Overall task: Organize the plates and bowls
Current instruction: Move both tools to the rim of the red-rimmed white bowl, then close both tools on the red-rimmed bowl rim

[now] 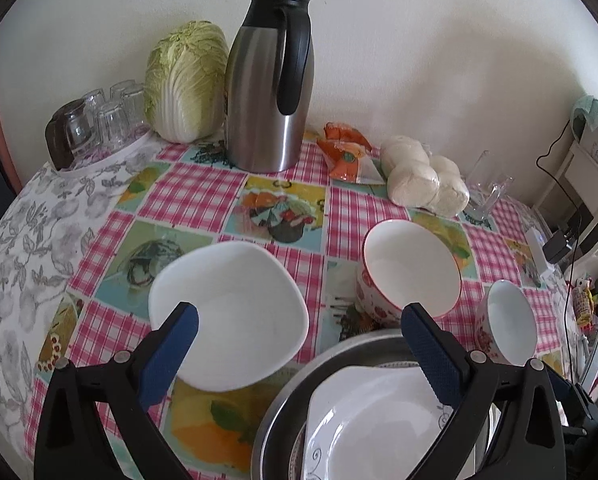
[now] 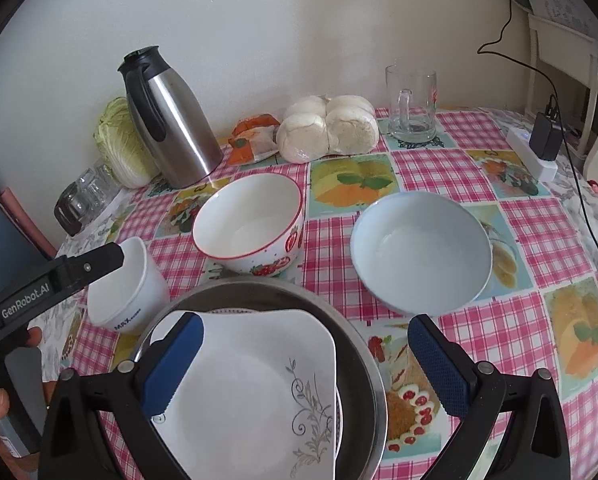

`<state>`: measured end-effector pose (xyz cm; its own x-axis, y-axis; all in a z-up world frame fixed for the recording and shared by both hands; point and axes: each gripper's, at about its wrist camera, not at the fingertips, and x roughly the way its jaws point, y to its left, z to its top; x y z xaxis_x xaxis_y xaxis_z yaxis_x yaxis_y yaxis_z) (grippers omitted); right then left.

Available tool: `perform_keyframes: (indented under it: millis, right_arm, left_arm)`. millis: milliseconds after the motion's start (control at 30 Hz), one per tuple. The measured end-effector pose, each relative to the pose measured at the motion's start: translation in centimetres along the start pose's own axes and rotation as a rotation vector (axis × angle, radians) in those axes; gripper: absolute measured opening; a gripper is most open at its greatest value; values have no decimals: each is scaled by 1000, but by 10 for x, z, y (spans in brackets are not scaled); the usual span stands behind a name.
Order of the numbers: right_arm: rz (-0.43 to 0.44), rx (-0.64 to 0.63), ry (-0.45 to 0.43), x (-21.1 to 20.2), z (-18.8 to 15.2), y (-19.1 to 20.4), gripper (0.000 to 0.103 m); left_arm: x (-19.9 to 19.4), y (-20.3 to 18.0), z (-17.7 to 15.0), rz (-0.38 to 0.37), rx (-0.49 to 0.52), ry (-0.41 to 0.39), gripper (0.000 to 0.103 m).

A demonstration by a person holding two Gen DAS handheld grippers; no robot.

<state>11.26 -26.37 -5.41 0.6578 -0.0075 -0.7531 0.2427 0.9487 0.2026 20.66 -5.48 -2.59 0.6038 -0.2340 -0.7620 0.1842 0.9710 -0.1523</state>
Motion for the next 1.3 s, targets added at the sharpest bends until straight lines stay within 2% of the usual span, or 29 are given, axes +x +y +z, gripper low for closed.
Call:
perform_keyframes:
  millis: [133, 300, 500, 600, 700, 867, 933, 1033, 1100, 1167, 1200, 1300]
  right_arm:
    - [5, -21, 24, 10, 27, 0, 103]
    - [6, -60, 52, 22, 56, 3, 103]
    - [16, -18, 115, 44, 82, -2, 103]
    - [3, -15, 151, 58, 89, 0, 103]
    - [-13, -39, 185, 72, 93, 6, 103]
    - [-42, -46, 239, 93, 95, 11, 101]
    - [-50, -55, 244, 99, 97, 13, 94]
    - [-52, -37, 269, 110, 96, 13, 77]
    - [-36, -17, 288, 118, 94, 11, 60]
    - [-30, -12, 308, 127, 91, 10, 48]
    - [-29, -8, 316, 131, 89, 10, 42]
    - [-20, -2, 336, 142, 85, 8, 32]
  left_arm:
    - [9, 0, 18, -30, 14, 8, 101]
    - [26, -5, 45, -70, 53, 76, 101]
    - [47, -11, 69, -109, 39, 173, 101]
    - [63, -11, 76, -109, 0, 244, 101]
    - [76, -10, 77, -126, -43, 277, 101]
    - [97, -18, 72, -98, -19, 328, 99]
    - [102, -23, 70, -95, -3, 335, 94]
    - [111, -29, 68, -106, 6, 353, 75]
    - [118, -33, 64, -113, 13, 370, 65]
    - [125, -38, 59, -111, 27, 391, 51]
    - [130, -40, 57, -107, 33, 402, 48]
    - [140, -45, 51, -97, 56, 411, 42]
